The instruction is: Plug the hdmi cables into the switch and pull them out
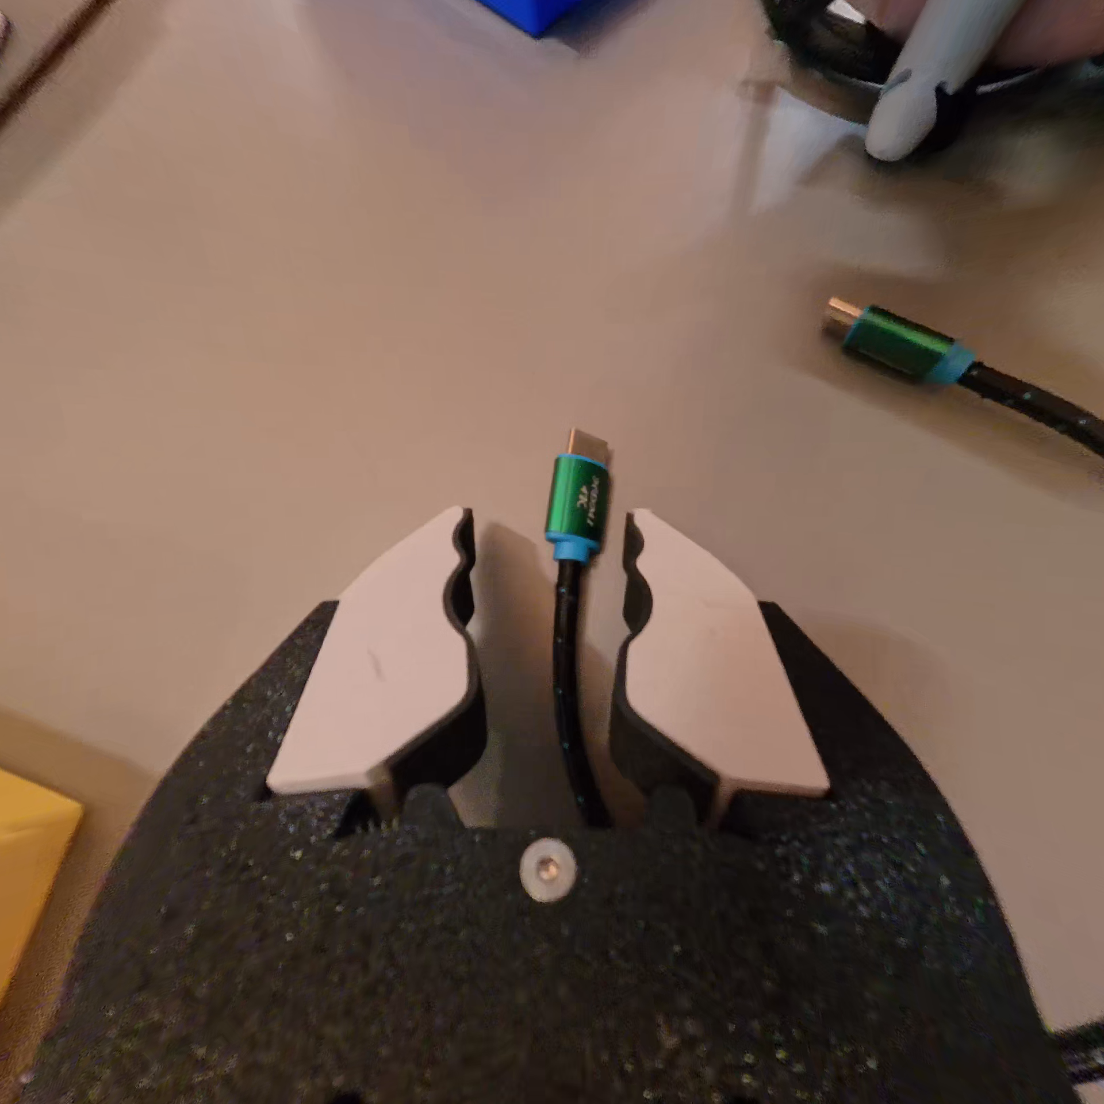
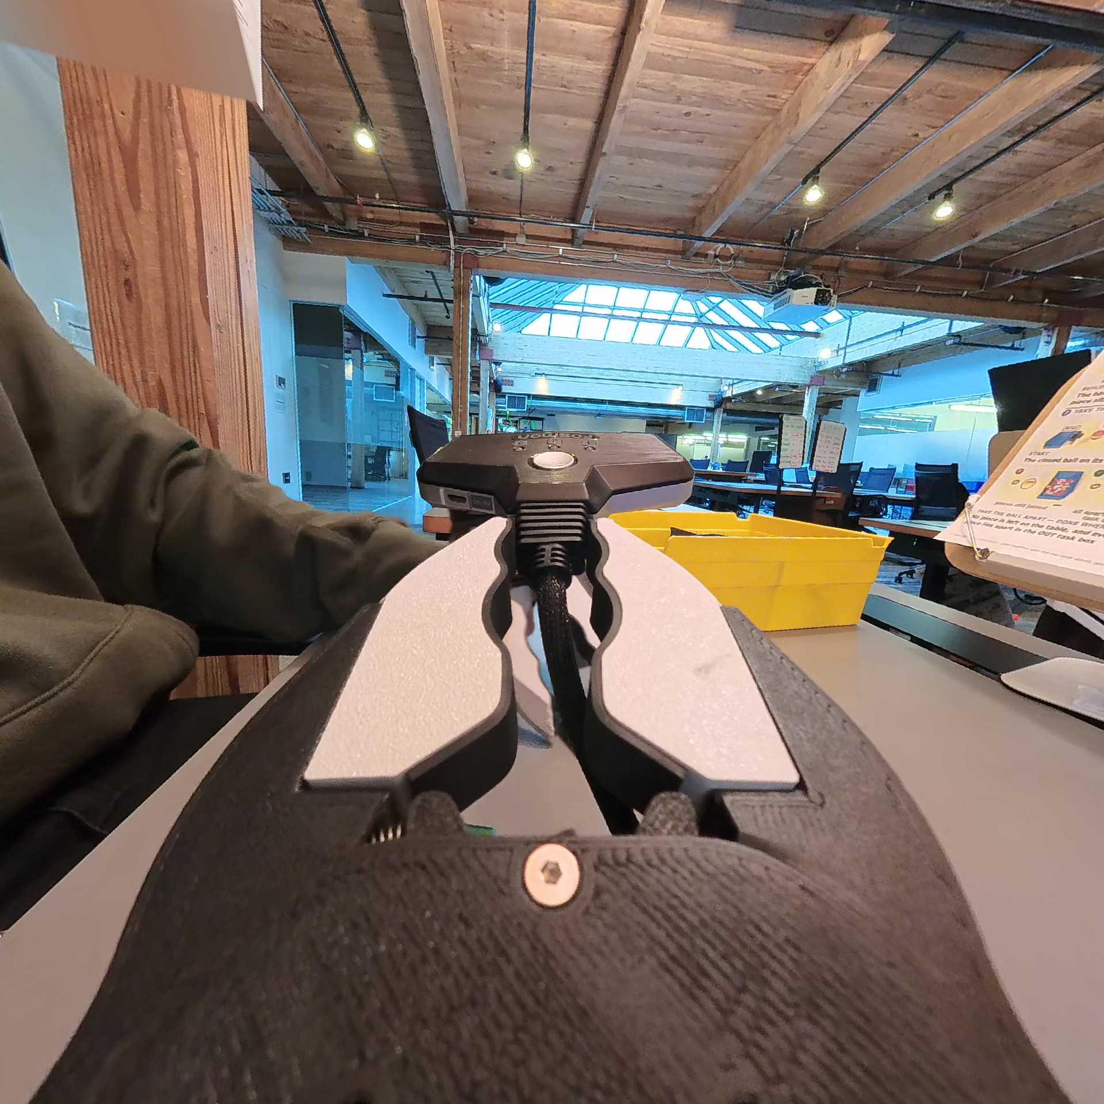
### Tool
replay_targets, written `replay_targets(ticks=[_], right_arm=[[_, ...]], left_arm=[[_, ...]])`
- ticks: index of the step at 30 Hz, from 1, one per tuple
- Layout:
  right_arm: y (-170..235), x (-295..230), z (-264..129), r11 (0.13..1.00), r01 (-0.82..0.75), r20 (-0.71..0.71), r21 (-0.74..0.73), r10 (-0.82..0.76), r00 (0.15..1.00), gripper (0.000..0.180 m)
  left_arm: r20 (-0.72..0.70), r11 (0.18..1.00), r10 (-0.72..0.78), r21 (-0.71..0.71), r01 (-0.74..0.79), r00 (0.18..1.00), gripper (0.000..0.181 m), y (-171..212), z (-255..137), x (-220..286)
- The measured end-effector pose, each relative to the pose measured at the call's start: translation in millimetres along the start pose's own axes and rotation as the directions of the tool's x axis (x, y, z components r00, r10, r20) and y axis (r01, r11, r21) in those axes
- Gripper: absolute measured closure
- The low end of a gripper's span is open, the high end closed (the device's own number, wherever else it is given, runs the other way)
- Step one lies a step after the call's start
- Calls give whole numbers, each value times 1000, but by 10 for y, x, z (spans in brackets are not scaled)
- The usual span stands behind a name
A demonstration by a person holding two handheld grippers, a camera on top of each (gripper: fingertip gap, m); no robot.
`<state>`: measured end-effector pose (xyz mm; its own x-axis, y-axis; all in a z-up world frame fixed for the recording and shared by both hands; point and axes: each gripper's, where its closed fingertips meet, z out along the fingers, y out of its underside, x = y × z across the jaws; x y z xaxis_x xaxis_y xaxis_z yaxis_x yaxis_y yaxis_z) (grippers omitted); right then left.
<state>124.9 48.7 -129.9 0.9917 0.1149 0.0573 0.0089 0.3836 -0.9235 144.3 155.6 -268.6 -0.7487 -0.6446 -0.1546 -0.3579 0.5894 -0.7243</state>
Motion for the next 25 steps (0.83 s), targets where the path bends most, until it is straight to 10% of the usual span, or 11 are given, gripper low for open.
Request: replay_targets(ticks=[1,13,25], right_arm=[[-1,1,0,1000,-1,-1,0,1,1000,158],[-1,2,-1,1000,-3,1,1,3,1000,158],[-1,-6,-1,1000,-1,4,1,1,1000,158]], left_arm=[[27,999,48,5,-48,998,134,-9,-22,16],[169,945,319,-136,-298,933,162,-18,19,65],[14,990,68,-121,-66,998,161,8,63,51]])
